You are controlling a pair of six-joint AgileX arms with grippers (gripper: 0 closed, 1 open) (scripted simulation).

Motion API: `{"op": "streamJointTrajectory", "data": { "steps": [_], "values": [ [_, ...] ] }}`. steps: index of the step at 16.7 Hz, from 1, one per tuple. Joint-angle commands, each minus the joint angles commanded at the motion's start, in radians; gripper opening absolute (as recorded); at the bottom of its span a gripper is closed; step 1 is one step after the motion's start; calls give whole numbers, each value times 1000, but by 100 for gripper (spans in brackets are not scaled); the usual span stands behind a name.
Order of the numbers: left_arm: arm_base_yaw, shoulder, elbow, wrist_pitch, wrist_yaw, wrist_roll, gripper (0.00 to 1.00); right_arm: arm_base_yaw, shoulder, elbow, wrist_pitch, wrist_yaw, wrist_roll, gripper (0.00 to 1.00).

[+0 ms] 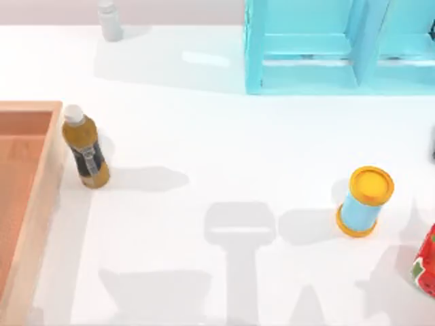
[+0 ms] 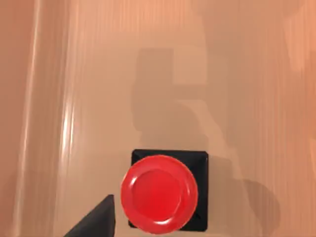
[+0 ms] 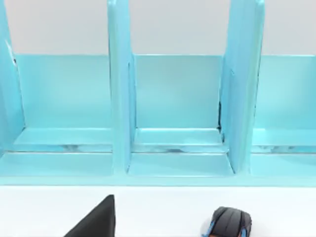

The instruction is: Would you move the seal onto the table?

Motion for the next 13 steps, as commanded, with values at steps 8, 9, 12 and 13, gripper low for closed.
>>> {"op": "streamJointTrajectory", "data": {
  "steps": [8, 9, 12, 13],
  "values": [
    [109, 530, 445, -432, -2, 115, 100, 0, 0, 0, 0, 0, 0, 100],
    [117, 557, 473, -459, -2, 124, 100, 0, 0, 0, 0, 0, 0, 100],
    [125, 581, 499, -485, -2, 132, 100, 0, 0, 0, 0, 0, 0, 100],
    [125, 581, 499, -485, -2, 132, 100, 0, 0, 0, 0, 0, 0, 100]
  ]
}}
